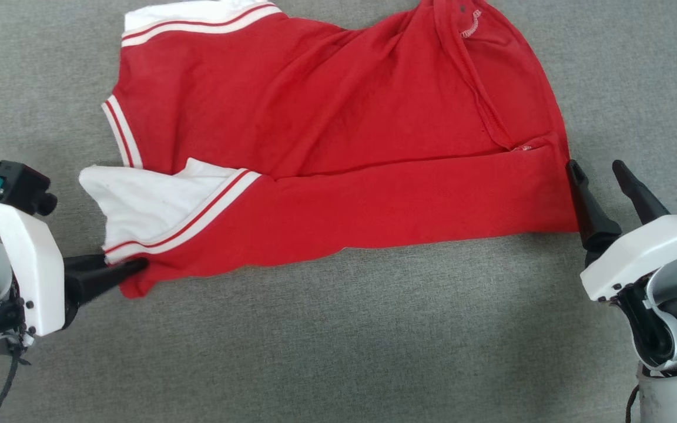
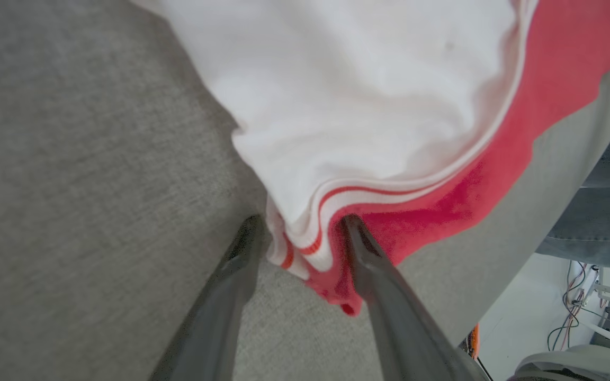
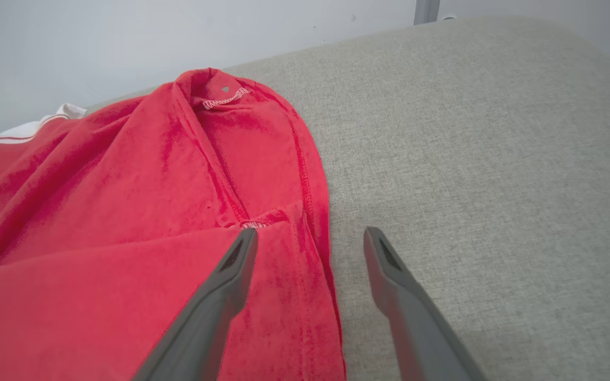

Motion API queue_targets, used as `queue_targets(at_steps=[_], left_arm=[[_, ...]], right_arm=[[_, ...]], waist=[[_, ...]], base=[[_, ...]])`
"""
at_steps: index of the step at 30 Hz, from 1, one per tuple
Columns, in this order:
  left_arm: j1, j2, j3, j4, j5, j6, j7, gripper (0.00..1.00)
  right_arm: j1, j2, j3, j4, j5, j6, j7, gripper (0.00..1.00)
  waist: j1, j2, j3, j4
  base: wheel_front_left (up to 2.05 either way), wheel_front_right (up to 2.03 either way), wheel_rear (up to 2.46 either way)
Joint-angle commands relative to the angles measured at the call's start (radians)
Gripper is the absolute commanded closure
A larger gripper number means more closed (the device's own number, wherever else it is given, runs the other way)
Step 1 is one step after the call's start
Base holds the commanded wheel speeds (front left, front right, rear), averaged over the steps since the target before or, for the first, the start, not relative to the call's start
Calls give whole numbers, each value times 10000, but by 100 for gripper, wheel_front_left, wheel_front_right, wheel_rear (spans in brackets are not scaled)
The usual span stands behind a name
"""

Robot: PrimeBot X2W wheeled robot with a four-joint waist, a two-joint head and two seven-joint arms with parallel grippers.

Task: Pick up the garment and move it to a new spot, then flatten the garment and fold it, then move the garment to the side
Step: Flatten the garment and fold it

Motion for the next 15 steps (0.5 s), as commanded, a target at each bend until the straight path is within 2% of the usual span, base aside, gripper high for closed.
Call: queue_targets(at_steps=[1,5,9,15], left_arm=[[281,-667,-459,25,-75,44,109,100],[276,-555,-447,-92,-82,41,-59,100],[159,-490,-323,-405,122,41,-546,100],[-37,-539,-440,-752,333,41,-901,100]], right_arm=[[35,-55,55,-42,-31,-3,131,0],[79,-374,303,-88,-138,-3,760,0],[-96,-866,632,-191,-227,-3,2032,0],[-427,-1295,1076,375,-372,-3,4190,0]], waist=[[1,-1,45,-56],[1,-1,65,-70],[1,-1,198,38],[1,-1,410,367]], base=[[0,0,0],[0,0,0],[0,0,0],[0,0,0]])
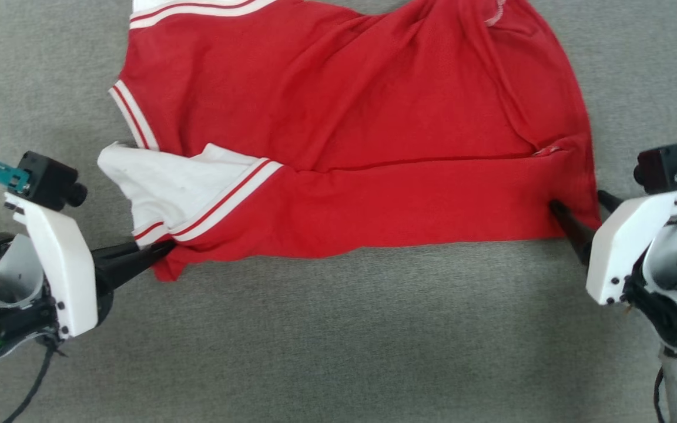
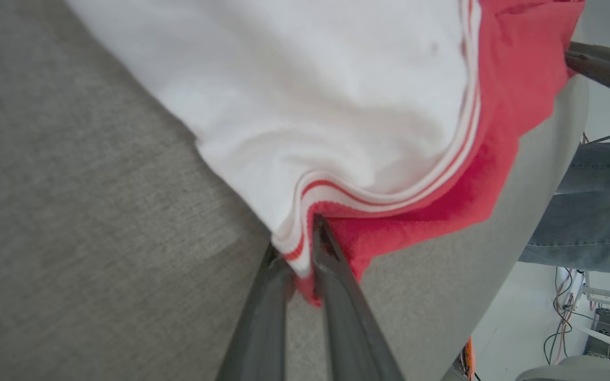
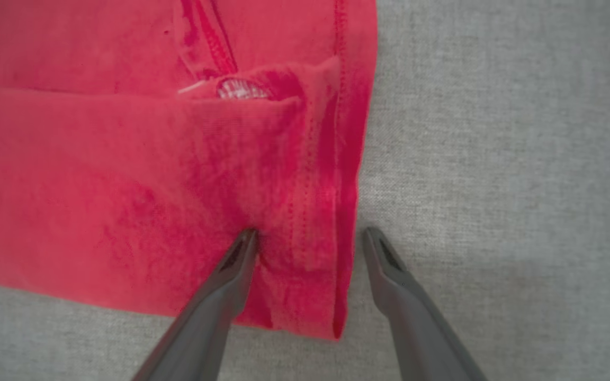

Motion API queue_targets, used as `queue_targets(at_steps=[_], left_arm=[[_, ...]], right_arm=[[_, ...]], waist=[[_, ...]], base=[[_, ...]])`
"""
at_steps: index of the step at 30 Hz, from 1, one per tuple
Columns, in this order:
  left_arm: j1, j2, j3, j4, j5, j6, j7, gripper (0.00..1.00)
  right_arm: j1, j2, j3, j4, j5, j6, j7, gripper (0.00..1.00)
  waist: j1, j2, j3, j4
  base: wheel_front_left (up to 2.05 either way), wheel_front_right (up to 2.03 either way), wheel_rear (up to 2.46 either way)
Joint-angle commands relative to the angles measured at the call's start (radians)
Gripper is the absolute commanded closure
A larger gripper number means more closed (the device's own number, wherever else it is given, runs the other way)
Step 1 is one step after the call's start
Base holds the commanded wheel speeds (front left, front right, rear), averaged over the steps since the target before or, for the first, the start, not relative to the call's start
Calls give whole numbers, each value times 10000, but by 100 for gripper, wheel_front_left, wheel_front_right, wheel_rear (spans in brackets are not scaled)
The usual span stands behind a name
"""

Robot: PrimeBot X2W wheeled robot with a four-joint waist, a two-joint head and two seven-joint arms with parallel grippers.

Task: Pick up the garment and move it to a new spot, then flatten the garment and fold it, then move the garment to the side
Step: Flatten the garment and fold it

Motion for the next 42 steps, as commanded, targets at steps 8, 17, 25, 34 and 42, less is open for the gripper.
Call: queue_targets(at_steps=[8,17,25,34,42], left_arm=[[145,-463,-495,-122,151,32,-573,100],[1034,401,-752,-1255,-123,31,-1704,100],[2033,1309,-1158,-2446,29,31,-2714,100],[2322,1145,-1300,-2247,158,31,-3586,40],[2263,1537,-632,-1534,86,31,-5425,0]], right_arm=[[148,-89,-192,192,99,-3,176,100],[1328,-504,-780,-882,339,-3,347,100],[3070,-693,-1232,-2184,592,-5,996,100],[3765,-173,-1704,-2847,601,-3,326,0],[3228,367,-1249,-3313,-132,-2,-3387,0]], waist=[[0,-1,-236,506],[0,-1,-997,755],[0,-1,-1226,995],[0,-1,-1327,1018],[0,-1,-1275,603]], base=[[0,0,0],[0,0,0],[0,0,0],[0,0,0],[0,0,0]])
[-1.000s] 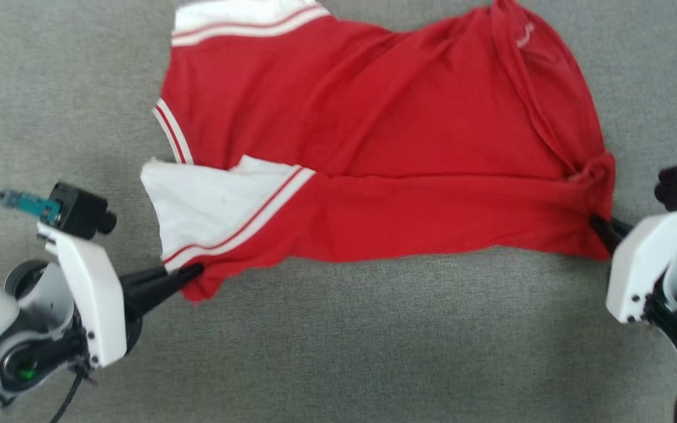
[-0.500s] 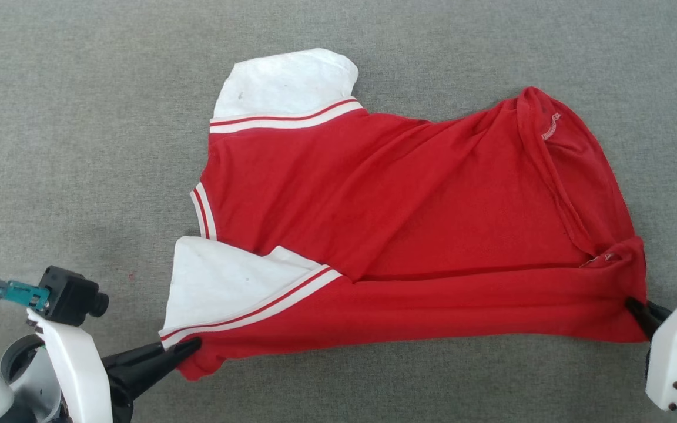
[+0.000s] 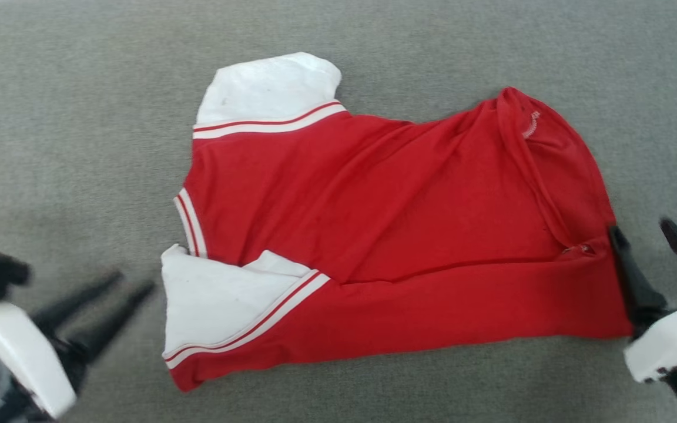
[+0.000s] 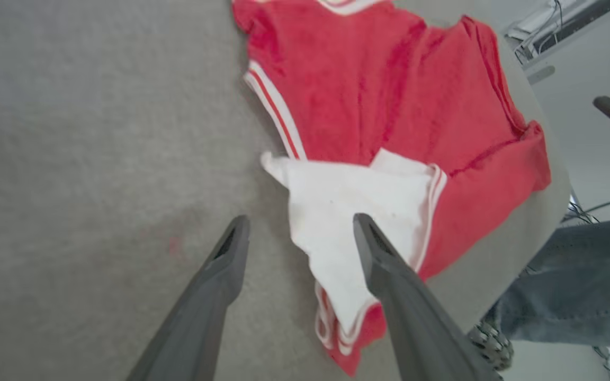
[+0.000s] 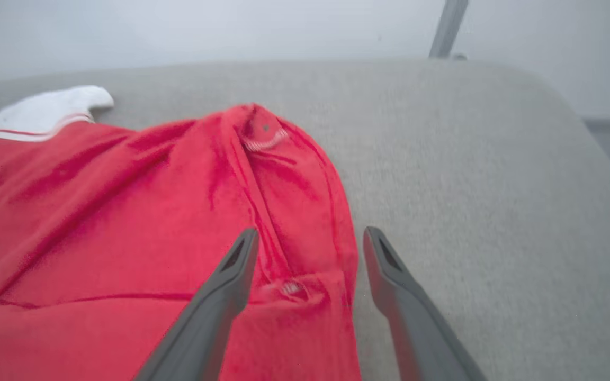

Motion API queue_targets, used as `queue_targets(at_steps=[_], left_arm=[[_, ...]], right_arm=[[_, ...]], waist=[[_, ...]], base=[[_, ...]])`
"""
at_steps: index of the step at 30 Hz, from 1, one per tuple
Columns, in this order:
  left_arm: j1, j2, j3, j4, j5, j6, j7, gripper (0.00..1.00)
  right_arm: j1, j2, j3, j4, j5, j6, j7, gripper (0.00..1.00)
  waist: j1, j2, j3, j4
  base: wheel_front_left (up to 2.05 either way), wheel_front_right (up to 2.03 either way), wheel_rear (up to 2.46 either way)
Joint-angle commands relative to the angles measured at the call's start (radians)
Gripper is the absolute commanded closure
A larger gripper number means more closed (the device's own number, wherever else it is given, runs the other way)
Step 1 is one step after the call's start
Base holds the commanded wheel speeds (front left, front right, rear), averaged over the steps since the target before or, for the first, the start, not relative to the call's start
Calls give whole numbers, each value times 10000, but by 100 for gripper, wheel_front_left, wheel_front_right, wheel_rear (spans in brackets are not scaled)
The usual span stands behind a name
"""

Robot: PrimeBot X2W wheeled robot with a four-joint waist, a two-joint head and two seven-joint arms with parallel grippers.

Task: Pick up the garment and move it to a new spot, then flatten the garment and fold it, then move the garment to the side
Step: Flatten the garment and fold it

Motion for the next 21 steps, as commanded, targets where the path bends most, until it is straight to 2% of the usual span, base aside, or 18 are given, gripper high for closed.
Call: queue_targets(at_steps=[1,4,7,11,14,18,21], left_arm=[[-144,31,231,148,5,25,-373,0],[-407,-8,1077,1001,-596,27,-1035,0],[-924,-202,1900,2018,-364,75,-1226,0],[-1873,-465,2432,3054,127,52,-1190,0],[-2804,-672,2424,3657,232,32,-225,0],[-4174,-1022,2212,4521,-194,24,2199,0],[-5152,-975,1924,5118,43,13,3934,0]], right_arm=[[-306,133,142,69,-128,-2,-742,0],[-676,585,293,382,-545,-2,-2920,0],[-847,951,567,846,-796,-2,-4664,0],[-1008,1156,982,1594,-761,0,-5959,0],[-1103,1182,1144,2037,-501,0,-6444,0],[-1335,1189,1347,2525,-66,0,-6787,0],[-1414,1194,1554,2788,121,0,-6950,0]], waist=[[0,0,69,-202],[0,0,184,-633],[0,0,350,-1084],[0,0,615,-1767],[0,0,872,-2215],[0,0,1244,-2747],[0,0,1480,-3101]], base=[[0,0,0],[0,0,0],[0,0,0],[0,0,0],[0,0,0],[0,0,0],[0,0,0]])
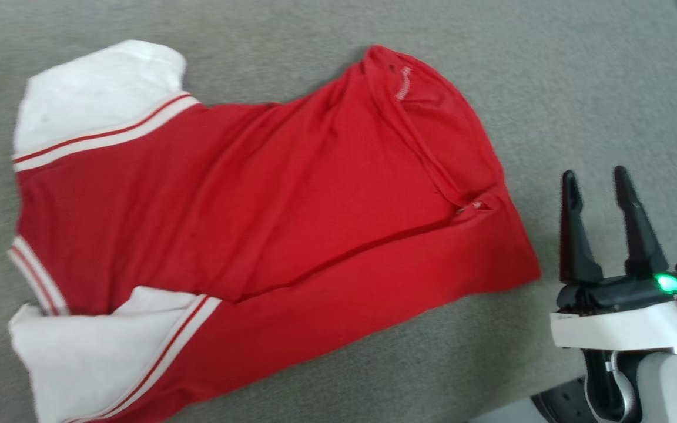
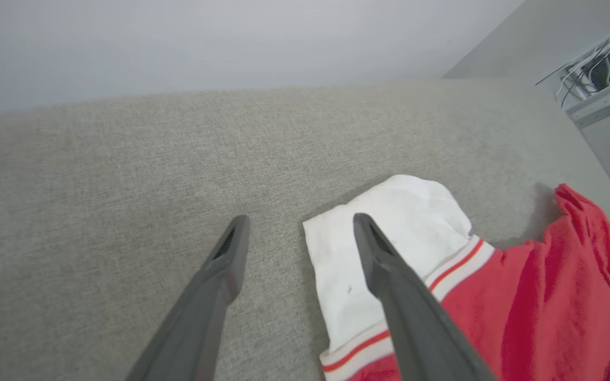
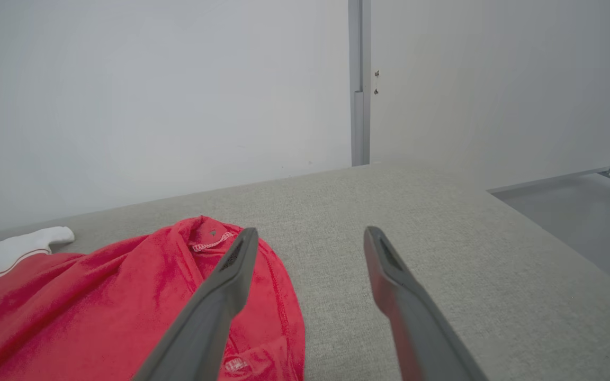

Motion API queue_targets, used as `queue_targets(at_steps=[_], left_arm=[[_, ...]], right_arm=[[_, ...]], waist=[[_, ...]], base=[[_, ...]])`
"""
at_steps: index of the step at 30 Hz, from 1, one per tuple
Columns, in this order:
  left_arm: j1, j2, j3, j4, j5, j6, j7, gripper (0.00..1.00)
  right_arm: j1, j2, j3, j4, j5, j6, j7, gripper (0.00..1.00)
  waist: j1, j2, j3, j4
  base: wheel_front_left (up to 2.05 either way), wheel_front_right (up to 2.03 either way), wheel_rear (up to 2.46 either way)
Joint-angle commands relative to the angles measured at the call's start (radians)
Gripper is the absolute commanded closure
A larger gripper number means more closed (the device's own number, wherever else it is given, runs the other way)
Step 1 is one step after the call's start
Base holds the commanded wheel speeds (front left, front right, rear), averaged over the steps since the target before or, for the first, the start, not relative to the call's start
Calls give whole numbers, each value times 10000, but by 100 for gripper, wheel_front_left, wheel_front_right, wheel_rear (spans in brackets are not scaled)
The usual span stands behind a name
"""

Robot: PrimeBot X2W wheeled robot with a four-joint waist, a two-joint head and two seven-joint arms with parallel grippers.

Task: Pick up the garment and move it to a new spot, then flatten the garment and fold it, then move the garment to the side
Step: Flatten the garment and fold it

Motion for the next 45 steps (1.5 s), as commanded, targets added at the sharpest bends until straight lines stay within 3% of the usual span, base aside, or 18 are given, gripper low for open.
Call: queue_targets(at_steps=[1,6,12,14,15,17,22,28,39,45], left_arm=[[-379,35,-105,240,44,-31,660,0],[-1373,38,-492,984,-281,-27,3357,0],[-1748,-402,-893,967,-518,-32,5047,1],[-1802,-508,-892,906,-631,-33,5349,53],[-1802,-508,-892,906,-631,-33,5349,53],[-1917,-520,-920,785,-471,-33,5308,98],[-2058,-610,-881,624,-297,-33,4963,100],[-2193,-902,-982,305,-139,-33,4779,100],[-2382,-1497,-1262,-46,-17,-14,4510,100],[-2431,-1662,-1415,-174,-58,-12,4401,100]], right_arm=[[-99,19,92,104,118,0,-110,0],[-137,21,340,430,374,0,-249,0],[-277,21,530,592,532,0,-317,0],[-358,21,586,631,431,0,-306,0],[-358,21,586,631,431,0,-306,0],[-557,19,660,645,262,0,-292,0],[-1596,18,1129,765,-480,0,888,0],[-3788,-575,2306,1511,-793,-2,4126,0],[-7517,-979,2955,3372,945,-2,8809,0],[-8236,-1044,3153,3963,1304,-2,10305,0]], waist=[[0,-1,399,-461],[0,-1,716,-813],[0,-1,904,-932],[0,-1,933,-904],[0,-1,933,-904],[0,-1,957,-864],[0,-1,1001,-706],[0,-1,1096,-308],[0,-1,1397,573],[0,-1,1522,776]], base=[[0,0,0],[0,0,0],[0,0,0],[0,0,0],[0,0,0],[0,0,0],[0,0,0],[0,0,0],[0,0,0],[0,0,0]])
